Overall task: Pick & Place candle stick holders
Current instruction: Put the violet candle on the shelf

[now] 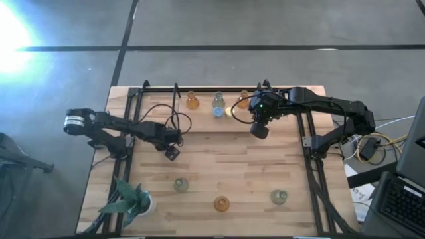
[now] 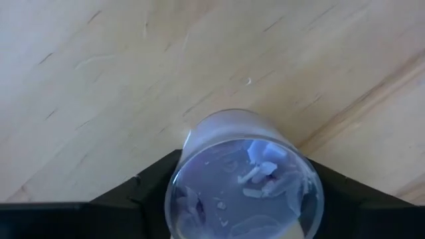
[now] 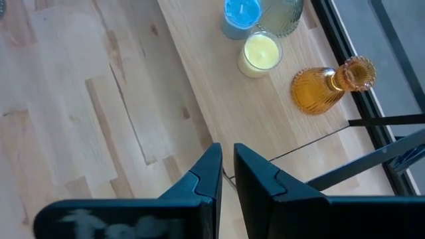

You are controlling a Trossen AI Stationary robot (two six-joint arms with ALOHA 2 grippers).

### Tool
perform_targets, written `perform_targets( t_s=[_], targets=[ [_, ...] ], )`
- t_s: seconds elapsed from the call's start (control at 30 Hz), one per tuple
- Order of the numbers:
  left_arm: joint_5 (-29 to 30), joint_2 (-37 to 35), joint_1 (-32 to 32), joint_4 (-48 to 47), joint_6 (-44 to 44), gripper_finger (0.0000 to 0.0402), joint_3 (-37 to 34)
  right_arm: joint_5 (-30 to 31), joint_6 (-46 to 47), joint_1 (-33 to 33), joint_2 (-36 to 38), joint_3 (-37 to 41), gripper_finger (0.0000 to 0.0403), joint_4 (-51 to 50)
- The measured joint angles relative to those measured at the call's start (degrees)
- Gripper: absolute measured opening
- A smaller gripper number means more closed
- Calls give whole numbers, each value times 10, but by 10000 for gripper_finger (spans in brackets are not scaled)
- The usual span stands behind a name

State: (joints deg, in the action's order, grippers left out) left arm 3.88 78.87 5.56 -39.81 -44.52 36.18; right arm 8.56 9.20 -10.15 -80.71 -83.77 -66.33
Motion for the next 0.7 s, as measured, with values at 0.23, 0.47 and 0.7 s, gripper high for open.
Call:
perform_targets(
  t_s=[0.23, 0.47, 0.7],
  targets=[
    [3, -2, 0, 0, -8, 235, 0, 0, -2, 0, 0, 0, 34, 14],
    [-8, -37, 0, -39, -48, 235, -3, -1, -3, 0, 0, 0, 34, 14],
    [-24, -122, 0, -107, -79, 235, 24, -1, -11, 0, 0, 0, 34, 15]
  ],
)
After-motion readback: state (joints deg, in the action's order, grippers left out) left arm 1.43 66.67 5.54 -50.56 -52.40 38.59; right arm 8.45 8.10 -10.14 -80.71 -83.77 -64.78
